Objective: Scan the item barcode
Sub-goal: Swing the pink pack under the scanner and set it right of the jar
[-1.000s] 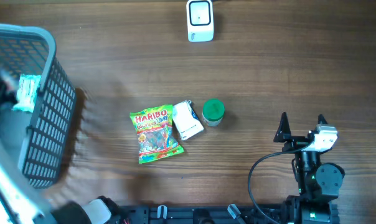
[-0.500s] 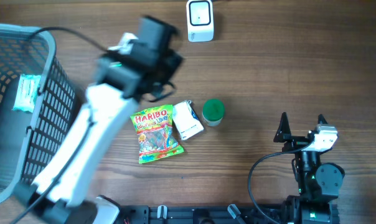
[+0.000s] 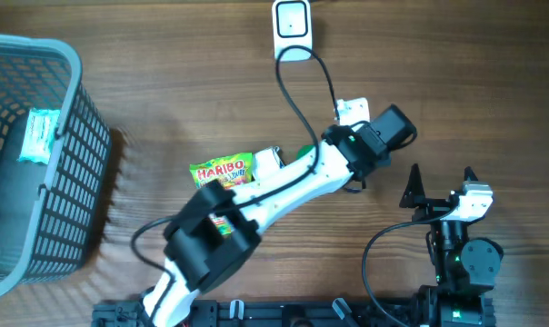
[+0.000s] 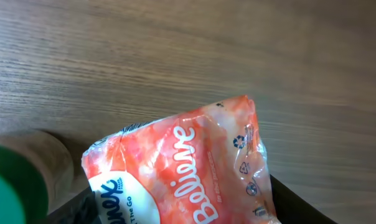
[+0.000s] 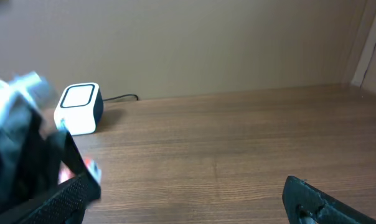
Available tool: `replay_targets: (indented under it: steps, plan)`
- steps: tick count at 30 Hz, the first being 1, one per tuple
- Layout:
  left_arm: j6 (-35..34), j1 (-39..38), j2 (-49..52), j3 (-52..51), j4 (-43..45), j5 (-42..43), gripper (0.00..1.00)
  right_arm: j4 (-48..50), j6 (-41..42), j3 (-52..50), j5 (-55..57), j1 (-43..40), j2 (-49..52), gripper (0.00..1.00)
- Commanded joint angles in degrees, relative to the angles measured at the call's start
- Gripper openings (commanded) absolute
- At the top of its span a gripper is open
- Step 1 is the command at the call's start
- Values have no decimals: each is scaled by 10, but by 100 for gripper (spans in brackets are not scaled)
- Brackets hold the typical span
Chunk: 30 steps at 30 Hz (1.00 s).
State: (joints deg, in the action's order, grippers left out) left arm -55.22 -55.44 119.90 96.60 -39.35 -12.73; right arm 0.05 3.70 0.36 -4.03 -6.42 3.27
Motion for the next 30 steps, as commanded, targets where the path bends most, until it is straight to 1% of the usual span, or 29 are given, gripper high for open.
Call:
replay_targets:
  steps: [1,5,9,12,15,17,19,21,23,25,26,28,30]
  plan:
    - [25,3,49,5,-3,-30,63,1,-7,0,-4,2,-3,100]
    - [25,3,56,4,-7,-34,63,1,-7,0,-4,2,-3,100]
    - [16,5,56,4,-50,-65,63,1,-7,0,-4,2,-3,100]
    - [-20,10,56,-2,-94,-106,63,1,-7,0,-4,2,-3,100]
    - [-40,23,56,-3,-115,-109,62,1,-7,0,-4,2,-3,100]
    - [-53,30,56,-3,-114,-105,64,1,-7,0,-4,2,-3,100]
    - [-40,30,56,-3,-101,-87,69,1,-7,0,-4,2,-3,100]
    - [2,28,56,-3,-75,-53,73,1,-7,0,-4,2,-3,100]
    - [26,28,55,-2,-52,-32,84,1,-7,0,-4,2,-3,100]
    - [26,27,49,6,-58,-29,94,1,-7,0,-4,2,-3,100]
    - [26,27,43,12,-65,-29,97,1,-7,0,-4,2,-3,100]
    - [39,27,25,20,-70,-29,100,1,-7,0,-4,2,-3,100]
    - [56,27,-12,42,-70,-32,100,1,-7,0,-4,2,-3,100]
